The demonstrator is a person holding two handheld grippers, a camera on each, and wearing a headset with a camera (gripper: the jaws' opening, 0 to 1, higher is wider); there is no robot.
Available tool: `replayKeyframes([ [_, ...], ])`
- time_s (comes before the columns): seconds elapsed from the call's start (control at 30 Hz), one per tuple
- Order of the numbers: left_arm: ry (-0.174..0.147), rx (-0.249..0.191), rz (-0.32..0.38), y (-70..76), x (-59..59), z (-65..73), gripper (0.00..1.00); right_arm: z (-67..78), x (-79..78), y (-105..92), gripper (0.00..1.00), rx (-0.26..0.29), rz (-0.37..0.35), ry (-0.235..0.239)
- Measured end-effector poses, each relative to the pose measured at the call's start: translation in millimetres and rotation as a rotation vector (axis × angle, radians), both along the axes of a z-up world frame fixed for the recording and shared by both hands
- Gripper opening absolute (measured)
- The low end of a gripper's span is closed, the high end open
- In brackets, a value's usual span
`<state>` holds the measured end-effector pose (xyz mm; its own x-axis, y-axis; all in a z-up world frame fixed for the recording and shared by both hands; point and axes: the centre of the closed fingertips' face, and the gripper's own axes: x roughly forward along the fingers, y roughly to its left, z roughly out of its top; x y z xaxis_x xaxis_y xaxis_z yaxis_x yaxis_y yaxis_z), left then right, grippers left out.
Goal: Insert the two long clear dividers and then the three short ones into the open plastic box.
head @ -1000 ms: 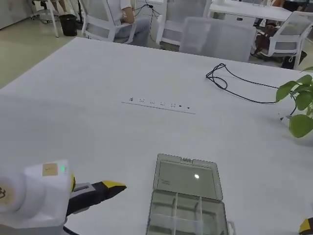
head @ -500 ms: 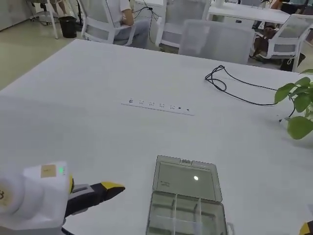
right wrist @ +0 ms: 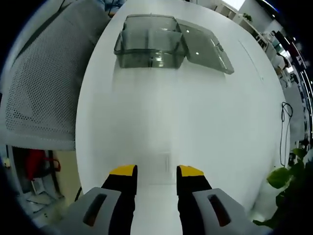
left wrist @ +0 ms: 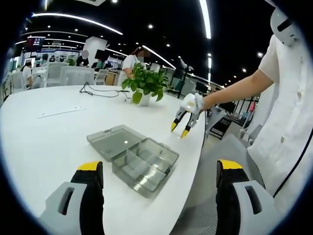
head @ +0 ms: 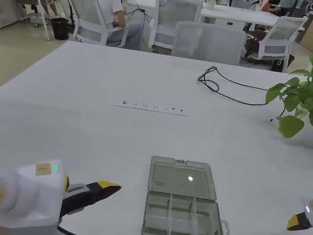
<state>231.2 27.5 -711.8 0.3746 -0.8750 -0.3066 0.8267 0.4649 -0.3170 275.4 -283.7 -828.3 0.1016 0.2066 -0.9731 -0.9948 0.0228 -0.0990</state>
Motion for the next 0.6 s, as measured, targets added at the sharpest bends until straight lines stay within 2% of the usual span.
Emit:
replayKeyframes([
  [0.2, -0.007, -0.008, -0.005, -2.4, 2.3, 6.5, 0.97, 26.7, 1.1, 22.0, 0.33, 0.057, -0.016, -0.068],
  [0.4, -0.007, -0.019, 0.005, -6.2, 8.1, 15.7, 0.92, 60.3, -0.6, 49.3, 0.33, 0.127, -0.047, -0.139],
  [0.47, -0.009, -0.031, 0.011, -7.9, 10.4, 20.4, 0.91, 73.6, -0.3, 60.4, 0.33, 0.158, -0.061, -0.167],
  [0.6, 0.009, -0.075, 0.037, -12.6, 16.2, 33.1, 0.86, 100.0, -3.0, 84.0, 0.33, 0.216, -0.079, -0.207],
])
